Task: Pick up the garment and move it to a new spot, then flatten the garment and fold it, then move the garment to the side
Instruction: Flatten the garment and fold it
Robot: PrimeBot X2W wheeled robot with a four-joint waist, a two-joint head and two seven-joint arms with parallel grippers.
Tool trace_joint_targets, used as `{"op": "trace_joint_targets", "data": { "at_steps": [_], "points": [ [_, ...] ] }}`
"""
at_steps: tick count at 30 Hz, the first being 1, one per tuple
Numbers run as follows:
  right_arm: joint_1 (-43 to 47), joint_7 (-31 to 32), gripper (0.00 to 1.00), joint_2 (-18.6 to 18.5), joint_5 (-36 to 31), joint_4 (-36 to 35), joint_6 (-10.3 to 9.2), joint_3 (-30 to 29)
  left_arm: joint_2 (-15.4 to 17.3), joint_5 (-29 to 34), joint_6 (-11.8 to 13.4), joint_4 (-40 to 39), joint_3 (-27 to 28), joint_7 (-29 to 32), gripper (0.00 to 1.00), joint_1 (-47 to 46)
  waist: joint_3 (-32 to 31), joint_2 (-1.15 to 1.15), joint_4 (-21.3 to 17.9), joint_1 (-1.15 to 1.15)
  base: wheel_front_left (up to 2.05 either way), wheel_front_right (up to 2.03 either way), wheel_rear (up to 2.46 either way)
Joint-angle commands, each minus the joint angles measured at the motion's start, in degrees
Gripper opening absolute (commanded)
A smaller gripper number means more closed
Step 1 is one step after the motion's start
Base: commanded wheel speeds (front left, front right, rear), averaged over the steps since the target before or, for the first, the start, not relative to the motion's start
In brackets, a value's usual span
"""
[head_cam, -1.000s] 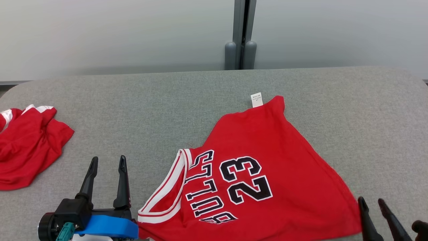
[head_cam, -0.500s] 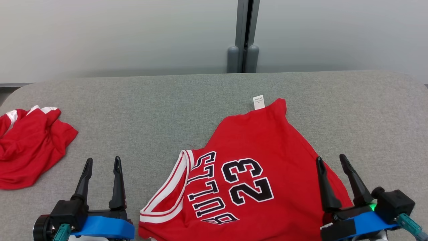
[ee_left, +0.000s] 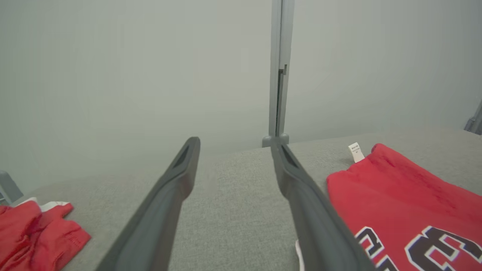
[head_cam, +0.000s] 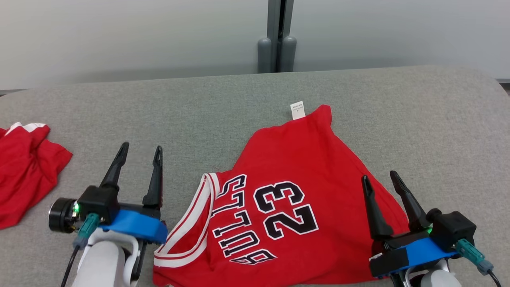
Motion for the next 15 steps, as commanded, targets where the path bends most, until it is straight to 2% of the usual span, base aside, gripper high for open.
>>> {"op": "trace_joint_targets", "data": {
  "at_steps": [1,7,15],
  "points": [
    [-1.09,-0.19,1.00,0.18,-0.31,0.01,0.01,-0.06,0.85,-0.39,-0.06,1.45,-1.34,-0.02,1.00,-2.65,0.43,0.00,-0.36,0.00,0.00,0.00,0.00],
    [-2.43,-0.20,1.00,0.36,-1.08,-0.51,0.01,0.02,3.77,-2.87,-0.05,10.47,-8.41,-0.02,1.00,-11.07,2.98,0.00,-2.44,0.00,0.00,0.00,0.00],
    [-3.32,-0.20,1.00,0.57,-1.45,-0.51,0.01,-0.21,5.20,-8.44,-0.05,23.63,-17.34,-0.01,1.00,-17.19,4.84,0.00,-4.42,0.00,0.00,0.00,0.00]
  ]
}}
